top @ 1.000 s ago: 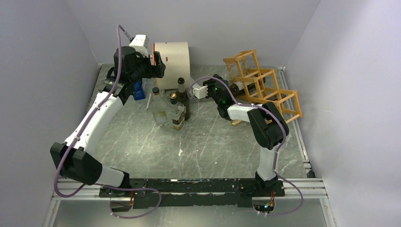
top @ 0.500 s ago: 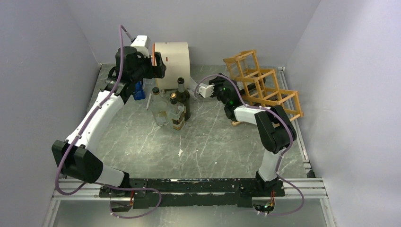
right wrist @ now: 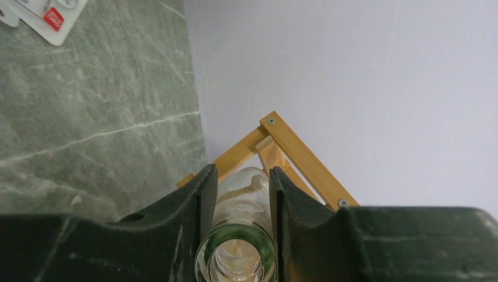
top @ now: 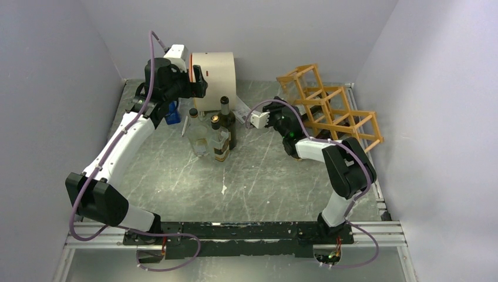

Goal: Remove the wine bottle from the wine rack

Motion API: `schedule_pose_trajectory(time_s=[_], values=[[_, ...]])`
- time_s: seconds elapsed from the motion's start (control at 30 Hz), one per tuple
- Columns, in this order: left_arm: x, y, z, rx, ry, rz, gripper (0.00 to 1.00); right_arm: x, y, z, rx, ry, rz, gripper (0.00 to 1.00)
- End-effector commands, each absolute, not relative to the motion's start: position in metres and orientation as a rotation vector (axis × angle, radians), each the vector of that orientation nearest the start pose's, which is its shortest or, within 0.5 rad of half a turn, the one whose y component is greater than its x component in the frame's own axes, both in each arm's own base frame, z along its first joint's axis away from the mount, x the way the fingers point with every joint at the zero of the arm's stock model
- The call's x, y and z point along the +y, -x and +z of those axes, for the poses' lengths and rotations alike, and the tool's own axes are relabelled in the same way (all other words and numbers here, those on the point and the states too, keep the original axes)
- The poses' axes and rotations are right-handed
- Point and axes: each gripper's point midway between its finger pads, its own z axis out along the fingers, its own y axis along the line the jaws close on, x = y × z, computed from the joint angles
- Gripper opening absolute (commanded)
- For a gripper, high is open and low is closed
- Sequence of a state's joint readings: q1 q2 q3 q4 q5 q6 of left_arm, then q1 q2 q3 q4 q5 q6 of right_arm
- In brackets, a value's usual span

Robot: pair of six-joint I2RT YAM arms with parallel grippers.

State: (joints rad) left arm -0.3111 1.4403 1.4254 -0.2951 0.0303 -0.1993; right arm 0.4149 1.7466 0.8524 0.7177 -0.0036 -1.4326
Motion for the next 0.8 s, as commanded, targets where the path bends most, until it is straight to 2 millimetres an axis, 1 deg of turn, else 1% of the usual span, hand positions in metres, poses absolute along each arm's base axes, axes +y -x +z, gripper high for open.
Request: schedule_pose_trajectory(time_s=[0.0, 0.1, 0.2, 0.23, 0.4, 0.53, 0.67, 0.77], values=[[-0.156, -0.432, 0.328, 1.862, -0.130, -0.412, 0.93, 0.165, -0.465, 0.134, 1.195, 1.500, -0.717, 0.09], [-0.157, -0.432, 0.328, 1.862, -0.132, -0.417, 0.93, 0.178, -0.459, 0.136, 1.177, 1.506, -0.702, 0.09], [-0.157, -0.432, 0.328, 1.861, -0.132, -0.418, 0.93, 0.180, -0.457, 0.139, 1.177, 1.490, -0.696, 0.08], [-0.157, -0.432, 0.328, 1.862, -0.132, -0.417, 0.93, 0.191, -0.453, 0.140, 1.155, 1.496, -0.676, 0.08], [-0.157, -0.432, 0.328, 1.861, -0.131, -0.415, 0.93, 0.205, -0.442, 0.142, 1.137, 1.491, -0.654, 0.08], [-0.157, -0.432, 0.327, 1.863, -0.131, -0.419, 0.93, 0.209, -0.433, 0.147, 1.131, 1.479, -0.636, 0.06], [-0.158, -0.432, 0.327, 1.862, -0.132, -0.421, 0.93, 0.208, -0.427, 0.155, 1.127, 1.428, -0.674, 0.00], [-0.158, -0.432, 0.328, 1.860, -0.133, -0.422, 0.93, 0.209, -0.419, 0.162, 1.118, 1.400, -0.652, 0.00]])
